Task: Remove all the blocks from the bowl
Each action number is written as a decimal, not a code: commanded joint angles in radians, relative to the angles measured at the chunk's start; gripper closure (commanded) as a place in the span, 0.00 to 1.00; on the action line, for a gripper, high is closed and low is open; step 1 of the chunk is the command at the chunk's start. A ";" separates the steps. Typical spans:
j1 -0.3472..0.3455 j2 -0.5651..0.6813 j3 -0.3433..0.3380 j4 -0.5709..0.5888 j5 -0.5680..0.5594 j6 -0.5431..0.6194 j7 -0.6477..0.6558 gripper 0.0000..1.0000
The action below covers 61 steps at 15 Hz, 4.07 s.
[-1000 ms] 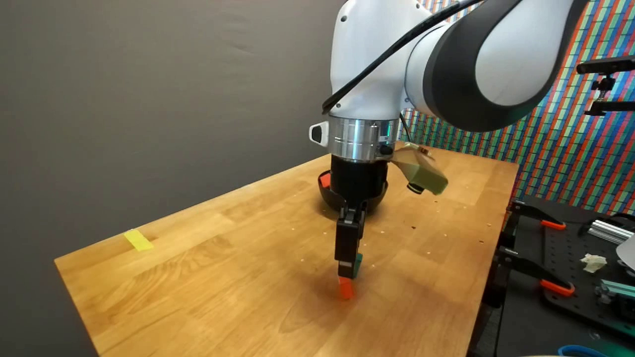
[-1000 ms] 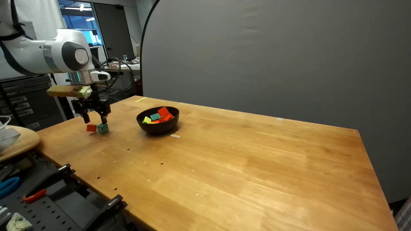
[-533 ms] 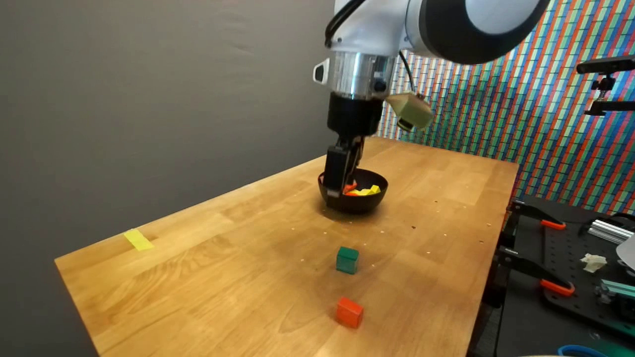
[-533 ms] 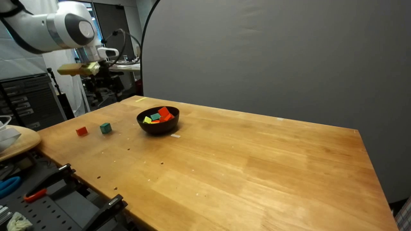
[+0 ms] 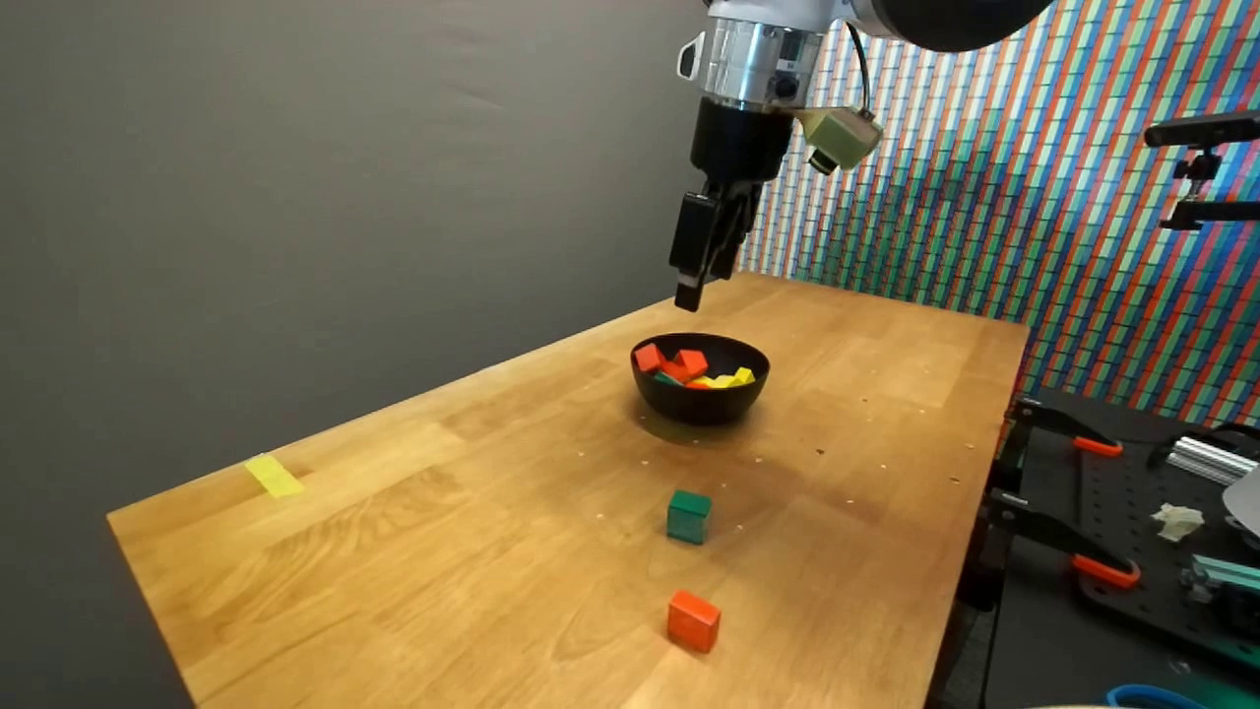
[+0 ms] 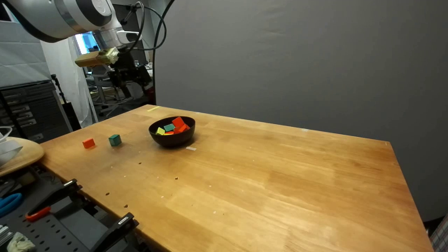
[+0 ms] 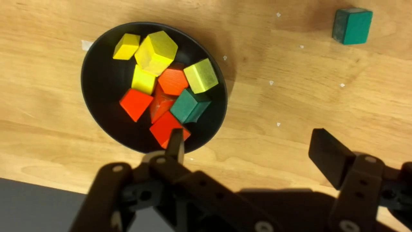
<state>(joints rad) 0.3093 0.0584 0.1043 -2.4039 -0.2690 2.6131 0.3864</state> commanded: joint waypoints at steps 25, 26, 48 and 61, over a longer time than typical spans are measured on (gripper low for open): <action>0.023 0.478 -0.253 0.187 0.142 0.300 0.116 0.40; 0.029 0.485 -0.257 0.190 0.147 0.297 0.118 0.51; 0.141 0.182 -0.383 0.031 -0.016 0.277 0.200 0.64; -0.023 0.363 -0.235 0.131 0.117 0.312 0.121 0.52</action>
<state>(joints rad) 0.3170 0.3739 -0.1573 -2.3202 -0.2045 2.8999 0.5552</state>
